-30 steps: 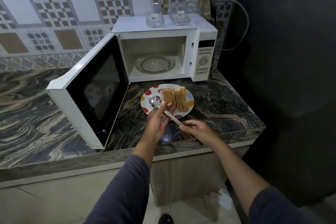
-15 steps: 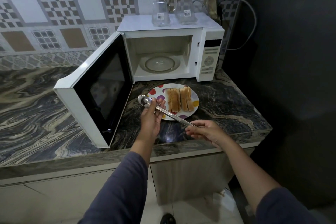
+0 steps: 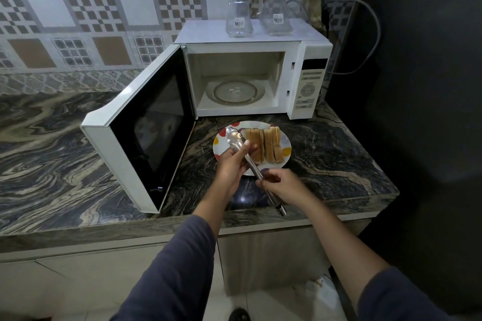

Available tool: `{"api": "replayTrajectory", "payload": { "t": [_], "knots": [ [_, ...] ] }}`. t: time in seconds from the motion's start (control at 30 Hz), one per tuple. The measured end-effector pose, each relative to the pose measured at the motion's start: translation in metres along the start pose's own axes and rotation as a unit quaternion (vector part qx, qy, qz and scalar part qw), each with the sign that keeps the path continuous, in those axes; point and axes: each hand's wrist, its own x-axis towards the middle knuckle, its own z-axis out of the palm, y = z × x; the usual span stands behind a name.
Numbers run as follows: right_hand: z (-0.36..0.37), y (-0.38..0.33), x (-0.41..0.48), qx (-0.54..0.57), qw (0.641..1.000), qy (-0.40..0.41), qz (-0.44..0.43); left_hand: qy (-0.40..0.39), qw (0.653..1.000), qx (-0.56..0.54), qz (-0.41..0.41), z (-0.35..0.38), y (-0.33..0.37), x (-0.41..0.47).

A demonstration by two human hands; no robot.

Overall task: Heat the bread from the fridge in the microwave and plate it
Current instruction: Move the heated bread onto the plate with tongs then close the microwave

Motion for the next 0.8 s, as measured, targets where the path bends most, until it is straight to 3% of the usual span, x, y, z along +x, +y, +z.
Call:
{"api": "replayTrajectory", "payload": {
  "t": [0.33, 0.5, 0.6, 0.67, 0.8],
  "knots": [
    [0.022, -0.020, 0.036, -0.041, 0.999, -0.024, -0.026, 0.033, 0.995, 0.093, -0.016, -0.021, 0.017, 0.038],
    [0.024, -0.032, 0.081, -0.054, 0.998, 0.011, 0.020, 0.093, 0.985, 0.148, 0.005, -0.030, 0.026, 0.089],
    [0.029, -0.033, 0.108, -0.104, 0.993, 0.027, 0.053, 0.123, 0.958, 0.254, 0.049, -0.047, 0.025, 0.115],
    [0.036, -0.034, 0.123, -0.151, 0.985, 0.039, 0.073, 0.131, 0.919, 0.361, 0.082, -0.060, 0.018, 0.123],
    [0.050, -0.036, 0.141, -0.162, 0.978, 0.044, 0.125, 0.104, 0.878, 0.462, 0.072, -0.087, -0.005, 0.122]
  ]
}}
